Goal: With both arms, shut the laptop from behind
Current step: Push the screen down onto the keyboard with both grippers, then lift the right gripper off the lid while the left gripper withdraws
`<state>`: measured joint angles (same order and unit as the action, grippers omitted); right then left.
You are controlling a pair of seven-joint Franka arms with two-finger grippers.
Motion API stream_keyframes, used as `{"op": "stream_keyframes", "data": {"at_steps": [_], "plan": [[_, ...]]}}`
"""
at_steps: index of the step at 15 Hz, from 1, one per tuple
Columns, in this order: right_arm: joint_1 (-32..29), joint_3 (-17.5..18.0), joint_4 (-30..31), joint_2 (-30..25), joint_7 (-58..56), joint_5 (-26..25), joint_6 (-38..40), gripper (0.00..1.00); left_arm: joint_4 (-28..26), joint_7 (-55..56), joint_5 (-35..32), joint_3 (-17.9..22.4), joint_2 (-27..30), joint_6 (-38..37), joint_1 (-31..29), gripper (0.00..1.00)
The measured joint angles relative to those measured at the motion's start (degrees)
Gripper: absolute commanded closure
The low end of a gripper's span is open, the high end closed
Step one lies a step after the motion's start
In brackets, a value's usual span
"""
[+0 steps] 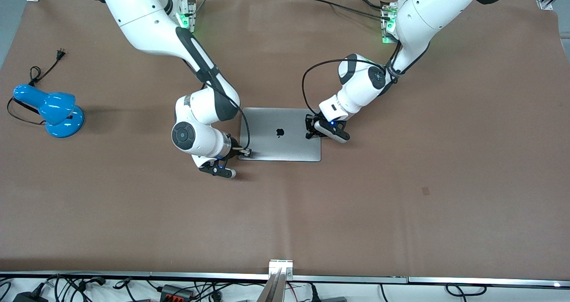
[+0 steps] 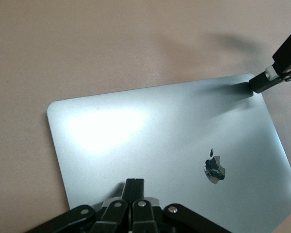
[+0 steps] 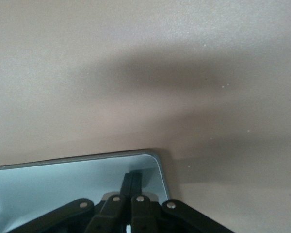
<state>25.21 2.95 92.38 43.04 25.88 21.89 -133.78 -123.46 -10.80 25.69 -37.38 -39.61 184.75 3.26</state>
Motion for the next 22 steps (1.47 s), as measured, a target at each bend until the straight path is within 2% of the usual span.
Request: {"op": "stream_keyframes", "data": {"at_steps": [5,9,14,18,22], "plan": [[0.0,-0.7,-2.4,0.2,0.0,-1.9,-0.6,1.00,0.1,0.0,0.0,0.2,-0.7,0.1,0.0,1.00],[0.0,-5.0,-8.9,-2.7,0.0,-2.9,10.7,1.00,0.1,0.0,0.0,0.2,-0.6,0.1,0.0,1.00],[-0.5,-8.0,-10.0,-10.0,-0.2,-8.4,20.9,1.00,1.6,0.0,0.0,0.5,-0.2,-2.1,-0.4,1.00],[-0.5,-10.3,-10.1,-14.2,-0.5,-10.9,27.9,1.00,7.9,0.0,0.0,0.5,1.0,-10.9,-1.3,1.00],[-0.6,-12.6,-12.8,-17.2,-2.6,-12.3,36.1,1.00,17.3,-0.3,-0.7,1.2,2.2,-28.3,-3.8,1.00]]}}
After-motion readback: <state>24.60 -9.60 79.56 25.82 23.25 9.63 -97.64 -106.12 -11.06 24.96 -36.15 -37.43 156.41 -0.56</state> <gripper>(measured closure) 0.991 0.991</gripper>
